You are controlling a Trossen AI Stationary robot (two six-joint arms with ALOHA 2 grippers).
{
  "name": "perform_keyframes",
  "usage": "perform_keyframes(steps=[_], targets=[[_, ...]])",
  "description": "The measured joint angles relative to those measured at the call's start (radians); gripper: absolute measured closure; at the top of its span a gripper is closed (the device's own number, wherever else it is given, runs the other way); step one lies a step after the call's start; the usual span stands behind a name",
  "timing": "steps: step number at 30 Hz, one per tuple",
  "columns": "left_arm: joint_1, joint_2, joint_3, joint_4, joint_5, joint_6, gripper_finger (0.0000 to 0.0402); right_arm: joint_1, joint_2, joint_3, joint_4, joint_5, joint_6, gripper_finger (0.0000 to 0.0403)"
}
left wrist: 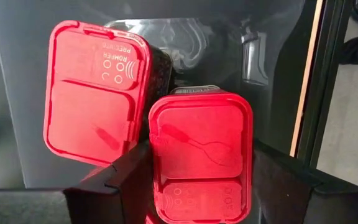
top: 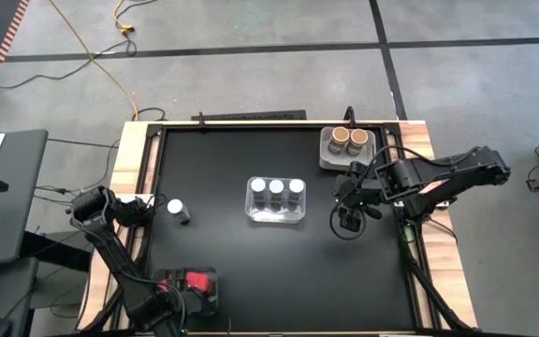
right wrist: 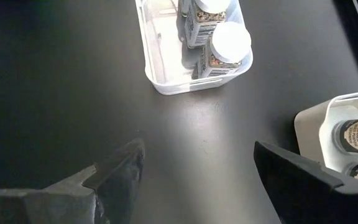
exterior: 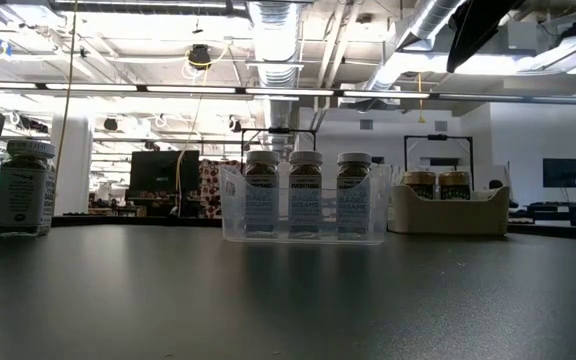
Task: Sort spices by type
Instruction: Put the red seasoning can into the black bin
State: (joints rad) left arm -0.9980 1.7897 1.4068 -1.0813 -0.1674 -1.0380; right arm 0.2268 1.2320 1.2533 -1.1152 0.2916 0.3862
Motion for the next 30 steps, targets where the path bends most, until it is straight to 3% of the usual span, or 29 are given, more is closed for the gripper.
perform_keyframes(steps=[8,18,30], targets=[[0.001,0.0,0.0,0.0,0.005,0.004,0.0171,0.0,0.0,0.0,0.0,0.0,-0.004,0.0072],[0.001,-0.007,0.0,-0.002,0.015,0.004,0.0108,0.0,0.0,0.0,0.0,0.001,-0.008,0.0072],[0.0,-0.081,0.012,-0.008,0.041,-0.069,0.0105,0.0,0.0,0.0,0.002,0.001,-0.028,0.0072]])
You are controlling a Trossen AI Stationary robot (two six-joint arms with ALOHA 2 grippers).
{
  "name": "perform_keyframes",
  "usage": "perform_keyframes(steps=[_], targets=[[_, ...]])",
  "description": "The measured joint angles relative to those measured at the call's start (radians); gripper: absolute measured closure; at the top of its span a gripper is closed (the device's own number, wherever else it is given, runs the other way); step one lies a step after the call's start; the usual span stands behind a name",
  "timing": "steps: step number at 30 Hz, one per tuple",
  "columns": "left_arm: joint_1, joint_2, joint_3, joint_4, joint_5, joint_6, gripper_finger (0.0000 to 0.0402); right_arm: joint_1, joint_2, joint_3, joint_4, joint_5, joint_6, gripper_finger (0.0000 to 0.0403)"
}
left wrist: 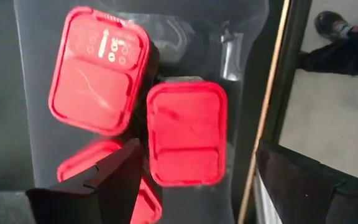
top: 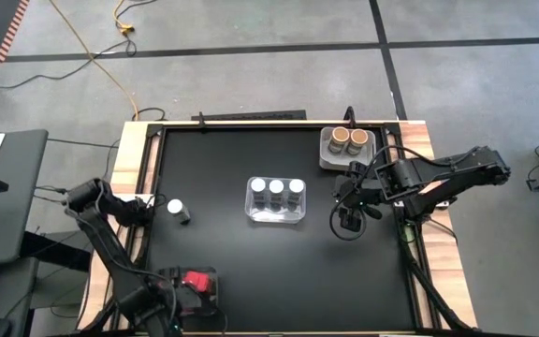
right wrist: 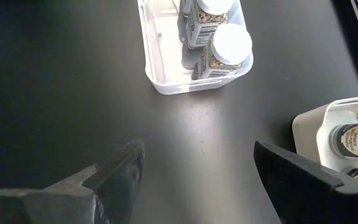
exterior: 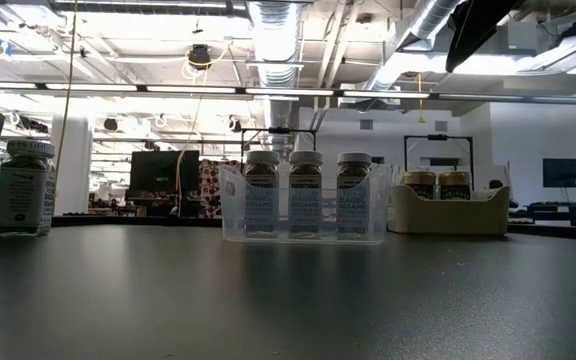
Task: Sort spices by type
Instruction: Put the red seasoning can into the black bin
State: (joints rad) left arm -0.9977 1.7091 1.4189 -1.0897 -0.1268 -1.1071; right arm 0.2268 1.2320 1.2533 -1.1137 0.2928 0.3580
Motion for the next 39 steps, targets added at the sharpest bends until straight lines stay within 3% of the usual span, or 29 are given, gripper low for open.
perform_keyframes(steps=[10,17,29,39], targets=[[-0.012,-0.024,0.0,0.007,0.109,-0.141,0.0104,0.0,0.0,0.0,0.0,0.0,0.0,0.0072],[-0.046,-0.024,0.0,0.018,0.12,-0.272,0.0104,0.0,0.0,0.0,0.0,0.0,-0.002,0.0072],[-0.067,-0.024,-0.079,0.097,0.115,-0.226,0.0104,0.0,0.0,0.0,0.001,0.0,0.0,0.0072],[-0.074,-0.023,-0.083,-0.053,0.152,-0.222,0.0104,0.0,0.0,0.0,0.003,0.001,0.001,0.0072]])
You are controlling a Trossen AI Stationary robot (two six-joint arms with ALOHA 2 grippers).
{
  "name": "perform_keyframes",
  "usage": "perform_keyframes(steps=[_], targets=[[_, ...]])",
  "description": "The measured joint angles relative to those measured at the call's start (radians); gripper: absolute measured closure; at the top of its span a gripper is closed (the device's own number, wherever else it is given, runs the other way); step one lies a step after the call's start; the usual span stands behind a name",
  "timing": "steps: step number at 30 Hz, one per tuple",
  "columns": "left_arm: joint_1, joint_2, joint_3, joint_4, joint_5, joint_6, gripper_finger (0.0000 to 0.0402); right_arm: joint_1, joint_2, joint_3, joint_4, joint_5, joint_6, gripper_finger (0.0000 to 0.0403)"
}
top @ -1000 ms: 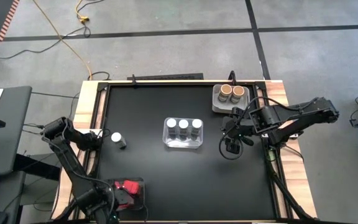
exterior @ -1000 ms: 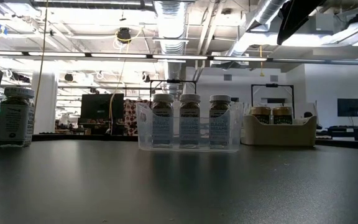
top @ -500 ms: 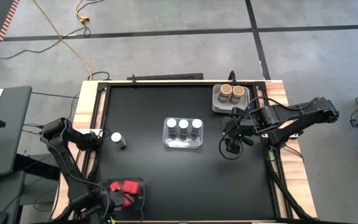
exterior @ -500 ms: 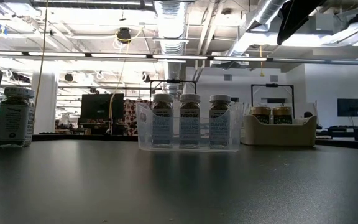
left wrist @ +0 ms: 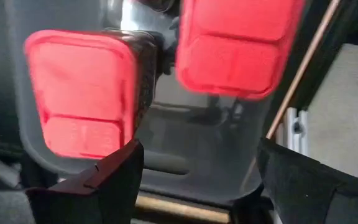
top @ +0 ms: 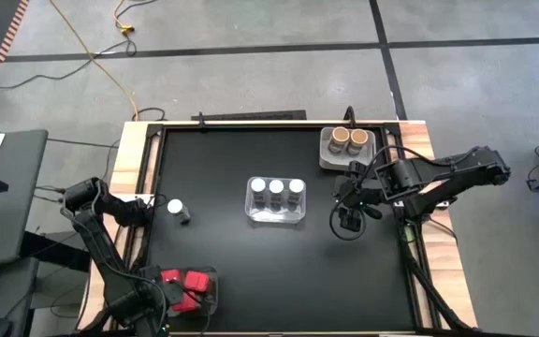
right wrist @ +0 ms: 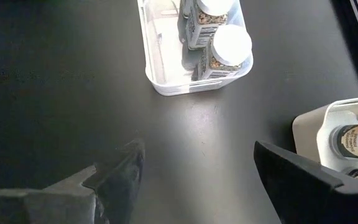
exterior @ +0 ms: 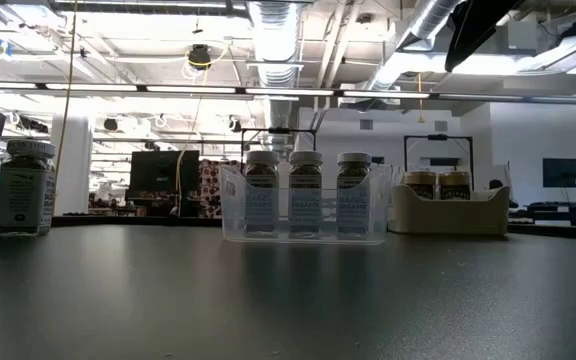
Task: Sort spices by type
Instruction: Put the red seasoning can into the black bin, then put the white seasoning bottle into the transparent bin
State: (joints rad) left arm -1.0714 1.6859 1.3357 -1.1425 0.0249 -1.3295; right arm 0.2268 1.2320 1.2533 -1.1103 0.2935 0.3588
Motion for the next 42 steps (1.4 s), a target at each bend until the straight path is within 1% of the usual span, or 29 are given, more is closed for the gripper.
perform_keyframes(steps=[5,8,11,13,18,23,25,27,29,32,36,39,42], targets=[[0.0,-0.004,0.014,-0.009,0.0,0.008,0.0104,0.0,0.0,0.0,0.001,0.0,0.0,0.0072],[0.0,-0.005,0.045,-0.027,-0.002,0.007,0.0104,0.0,0.0,0.0,0.009,0.0,0.0,0.0072],[0.0,-0.019,0.081,-0.039,-0.006,-0.009,0.0104,0.0,0.0,0.0,0.053,0.0,-0.001,0.0072],[0.0,-0.043,0.107,-0.052,-0.045,-0.029,0.0104,0.0,0.0,0.0,0.082,0.0,-0.021,0.0072],[0.002,-0.147,0.131,-0.071,-0.238,-0.145,0.0104,0.0,0.0,0.0,0.126,0.0,-0.043,0.0072],[0.001,-0.255,0.136,-0.072,-0.534,-0.412,0.0104,0.0,0.0,0.0,0.124,0.0,-0.045,0.0072],[0.002,-0.291,0.136,-0.081,-0.633,-0.481,0.0104,0.0,0.0,0.0,0.123,0.0,-0.046,0.0072],[0.011,-0.32,0.136,-0.097,-0.724,-0.473,0.0104,0.0,0.0,0.0,0.119,0.0,-0.046,0.0072],[0.028,-0.34,0.136,-0.132,-0.799,-0.4,0.0104,0.0,0.0,0.0,0.118,0.0,-0.046,0.0072],[0.086,-0.362,0.136,-0.193,-0.924,-0.377,0.0104,0.0,0.0,0.0,0.117,0.0,-0.046,0.0072],[0.235,-0.364,0.136,-0.269,-1.041,-0.355,0.0104,0.0,0.0,0.0,0.117,0.0,-0.045,0.0072],[0.376,-0.355,0.135,-0.27,-1.071,-0.293,0.0104,0.0,0.0,0.0,0.12,0.0,-0.021,0.0072],[0.517,-0.342,0.135,-0.239,-1.045,-0.217,0.0104,-0.007,0.0,0.0,0.124,0.0,0.022,0.0072]])
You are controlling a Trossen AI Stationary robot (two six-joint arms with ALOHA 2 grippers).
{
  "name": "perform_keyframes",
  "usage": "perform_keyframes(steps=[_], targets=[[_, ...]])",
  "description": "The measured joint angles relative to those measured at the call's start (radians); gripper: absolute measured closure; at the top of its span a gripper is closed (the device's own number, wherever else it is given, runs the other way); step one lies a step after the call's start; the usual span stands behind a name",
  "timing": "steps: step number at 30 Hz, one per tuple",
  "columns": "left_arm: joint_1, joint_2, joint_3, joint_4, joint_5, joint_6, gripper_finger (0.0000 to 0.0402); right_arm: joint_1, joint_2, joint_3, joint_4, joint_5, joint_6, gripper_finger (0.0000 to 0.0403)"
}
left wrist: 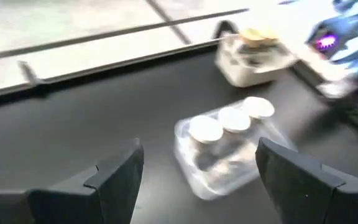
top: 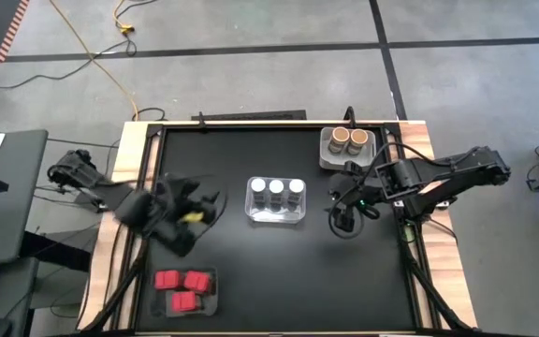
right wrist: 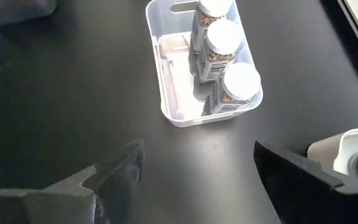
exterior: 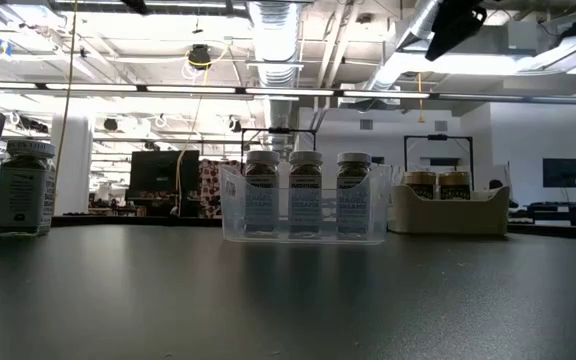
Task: Sort spices by type
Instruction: Put the white seasoning bottle into the transparent bin
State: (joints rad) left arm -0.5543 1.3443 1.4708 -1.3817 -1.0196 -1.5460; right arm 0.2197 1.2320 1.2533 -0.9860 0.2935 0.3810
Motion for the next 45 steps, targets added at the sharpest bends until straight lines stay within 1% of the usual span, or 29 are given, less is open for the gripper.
perform_keyframes(steps=[3,5,8,10,15,19,22,26,28,31,34,36,40,43,45], targets=[[0.112,0.02,0.0,0.011,0.062,0.099,0.0104,-0.014,0.0,0.0,0.0,0.0,0.076,0.0072],[0.166,0.038,0.0,0.008,0.112,0.172,0.0104,-0.026,0.0,0.0,-0.001,0.0,0.133,0.0072],[0.214,0.074,0.0,-0.003,0.204,0.286,0.0104,-0.04,0.0,0.0,0.002,0.002,0.217,0.0072],[0.226,0.102,0.0,-0.033,0.246,0.342,0.0104,-0.044,0.0,0.0,0.001,0.013,0.255,0.0072],[0.249,0.173,0.0,-0.146,0.255,0.403,0.0104,-0.046,0.0,0.0,0.0,0.059,0.315,0.0072],[0.287,0.216,0.0,-0.189,0.259,0.465,0.0104,-0.046,0.0,0.0,-0.001,0.075,0.37,0.0072],[0.318,0.228,0.0,-0.189,0.259,0.52,0.0104,-0.052,0.0,0.0,-0.028,0.104,0.511,0.0073],[0.364,0.228,0.0,-0.19,0.257,0.558,0.0104,-0.06,0.0,-0.005,-0.208,0.19,0.802,0.0079],[0.387,0.228,0.0,-0.191,0.28,0.566,0.0104,-0.06,-0.002,-0.034,-0.265,0.198,0.845,0.0082],[0.427,0.228,0.0,-0.168,0.361,0.551,0.0104,-0.054,-0.007,-0.091,-0.251,0.195,0.772,0.0083],[0.467,0.228,-0.001,-0.098,0.466,0.51,0.0104,-0.049,-0.017,-0.16,-0.167,0.178,0.619,0.0083],[0.488,0.228,0.0,-0.048,0.517,0.454,0.0104,-0.056,-0.03,-0.222,-0.086,0.156,0.505,0.0083],[0.501,0.228,0.0,0.013,0.526,0.283,0.0104,-0.103,-0.114,-0.383,0.132,0.072,0.294,0.0083],[0.508,0.228,0.0,0.001,0.537,0.166,0.0104,-0.151,-0.201,-0.504,0.284,0.026,0.203,0.0083],[0.511,0.228,0.0,-0.038,0.556,0.082,0.0104,-0.174,-0.255,-0.563,0.378,0.019,0.165,0.0083]])
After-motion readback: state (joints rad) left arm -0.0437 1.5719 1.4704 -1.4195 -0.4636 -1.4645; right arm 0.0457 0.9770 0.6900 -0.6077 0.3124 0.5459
